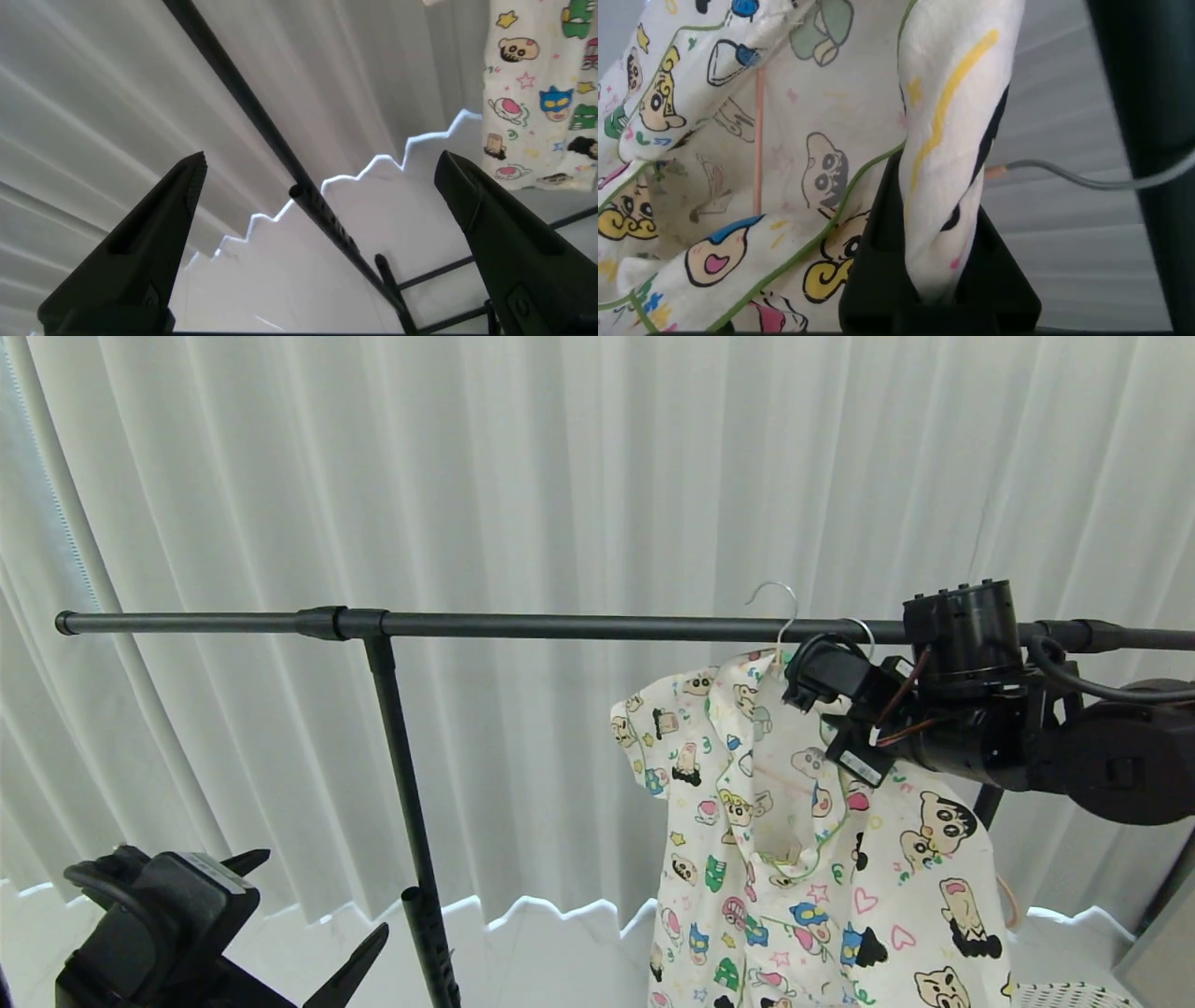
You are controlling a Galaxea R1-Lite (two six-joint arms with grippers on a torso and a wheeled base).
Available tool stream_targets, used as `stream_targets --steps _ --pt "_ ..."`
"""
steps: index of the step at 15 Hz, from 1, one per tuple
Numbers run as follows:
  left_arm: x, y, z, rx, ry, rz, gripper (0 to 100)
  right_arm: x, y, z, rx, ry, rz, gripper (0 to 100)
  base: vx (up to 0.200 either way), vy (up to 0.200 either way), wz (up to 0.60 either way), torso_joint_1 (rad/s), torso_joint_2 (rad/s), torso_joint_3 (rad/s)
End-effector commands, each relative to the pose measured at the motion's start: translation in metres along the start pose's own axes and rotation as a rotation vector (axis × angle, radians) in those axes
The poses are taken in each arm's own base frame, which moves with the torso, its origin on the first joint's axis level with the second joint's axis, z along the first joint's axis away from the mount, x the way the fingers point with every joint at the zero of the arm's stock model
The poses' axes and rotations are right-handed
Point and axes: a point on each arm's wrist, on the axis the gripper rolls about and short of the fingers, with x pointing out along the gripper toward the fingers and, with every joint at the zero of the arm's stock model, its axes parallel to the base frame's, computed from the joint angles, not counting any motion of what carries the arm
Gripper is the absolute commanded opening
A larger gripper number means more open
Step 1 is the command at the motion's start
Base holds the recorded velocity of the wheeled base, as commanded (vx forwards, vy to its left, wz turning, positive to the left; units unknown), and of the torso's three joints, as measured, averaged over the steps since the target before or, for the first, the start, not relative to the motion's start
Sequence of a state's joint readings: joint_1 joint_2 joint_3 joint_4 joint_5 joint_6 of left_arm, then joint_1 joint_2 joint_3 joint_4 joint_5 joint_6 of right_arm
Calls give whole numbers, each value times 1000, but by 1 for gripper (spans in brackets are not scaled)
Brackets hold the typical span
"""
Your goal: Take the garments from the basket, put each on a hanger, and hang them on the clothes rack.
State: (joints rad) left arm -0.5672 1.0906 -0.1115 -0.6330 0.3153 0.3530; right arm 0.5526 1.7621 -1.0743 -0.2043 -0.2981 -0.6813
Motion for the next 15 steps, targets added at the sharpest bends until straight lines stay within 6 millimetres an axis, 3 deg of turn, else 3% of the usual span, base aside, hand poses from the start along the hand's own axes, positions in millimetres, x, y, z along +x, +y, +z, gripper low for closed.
stream_targets --steps 1,10,11,15 --pt "1 -2 -1 7 7 -13 100 15 8 -5 6 36 23 0 0 0 0 0 0 0" --pt "1 -5 -1 18 7 -28 100 25 19 -6 36 59 48 0 0 0 0 0 0 0" --pt "1 -4 -1 17 6 -28 100 24 19 -6 37 58 47 100 0 0 0 0 0 0" --pt "0 -4 -2 14 6 -23 100 4 17 2 118 12 42 100 0 0 0 0 0 0"
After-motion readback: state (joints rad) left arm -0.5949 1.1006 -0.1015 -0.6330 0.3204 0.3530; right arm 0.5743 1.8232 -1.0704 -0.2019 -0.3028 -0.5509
